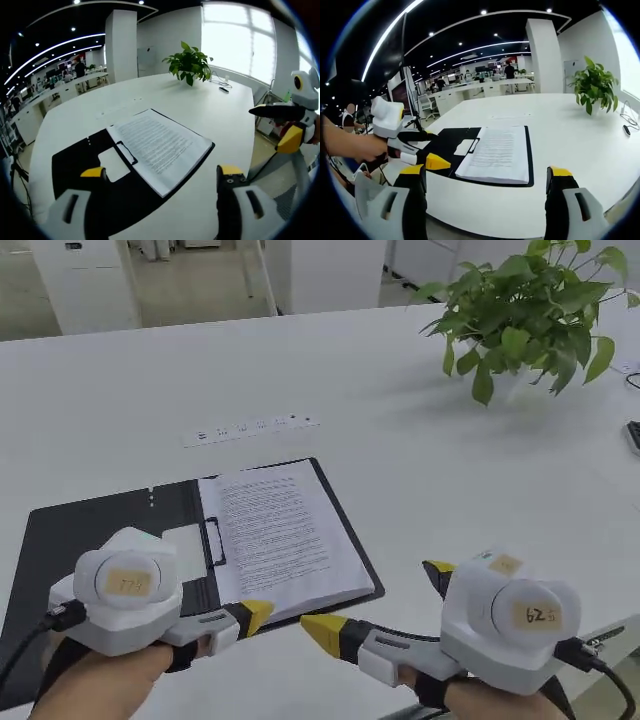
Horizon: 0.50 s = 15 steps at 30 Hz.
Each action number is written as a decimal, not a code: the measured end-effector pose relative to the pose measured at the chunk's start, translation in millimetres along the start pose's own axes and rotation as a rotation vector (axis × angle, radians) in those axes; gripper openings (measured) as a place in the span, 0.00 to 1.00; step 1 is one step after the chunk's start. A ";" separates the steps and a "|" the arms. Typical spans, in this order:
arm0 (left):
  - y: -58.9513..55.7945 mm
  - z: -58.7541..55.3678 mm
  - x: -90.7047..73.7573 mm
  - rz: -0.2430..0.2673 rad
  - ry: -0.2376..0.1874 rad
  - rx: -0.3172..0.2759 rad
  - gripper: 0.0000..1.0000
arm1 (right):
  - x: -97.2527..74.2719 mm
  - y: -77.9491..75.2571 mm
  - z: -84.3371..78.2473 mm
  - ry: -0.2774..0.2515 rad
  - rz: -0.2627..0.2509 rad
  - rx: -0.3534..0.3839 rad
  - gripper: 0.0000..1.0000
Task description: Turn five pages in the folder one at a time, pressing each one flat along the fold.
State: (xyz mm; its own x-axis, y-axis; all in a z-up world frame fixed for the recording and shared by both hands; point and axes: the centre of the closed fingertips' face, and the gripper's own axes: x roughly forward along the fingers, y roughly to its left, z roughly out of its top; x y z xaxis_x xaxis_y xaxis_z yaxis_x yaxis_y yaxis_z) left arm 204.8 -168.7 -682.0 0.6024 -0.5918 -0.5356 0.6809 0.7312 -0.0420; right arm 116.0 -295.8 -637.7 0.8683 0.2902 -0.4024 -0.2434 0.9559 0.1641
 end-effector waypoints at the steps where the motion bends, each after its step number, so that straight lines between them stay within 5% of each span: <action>1: -0.5 0.0 2.8 -0.002 0.004 0.003 0.90 | -0.2 -0.4 0.0 -0.001 -0.004 -0.002 1.00; 15: -20.2 1.2 50.8 -0.079 0.013 0.054 0.89 | -4.1 2.2 2.7 -0.021 -0.035 -0.005 1.00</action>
State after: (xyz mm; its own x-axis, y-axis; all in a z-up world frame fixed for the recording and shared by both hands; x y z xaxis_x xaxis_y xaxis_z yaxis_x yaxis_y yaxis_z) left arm 222.1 -214.0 -707.4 0.5412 -0.6420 -0.5431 0.7476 0.6631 -0.0389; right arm 113.1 -295.0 -633.2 0.8851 0.2554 -0.3890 -0.2146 0.9658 0.1457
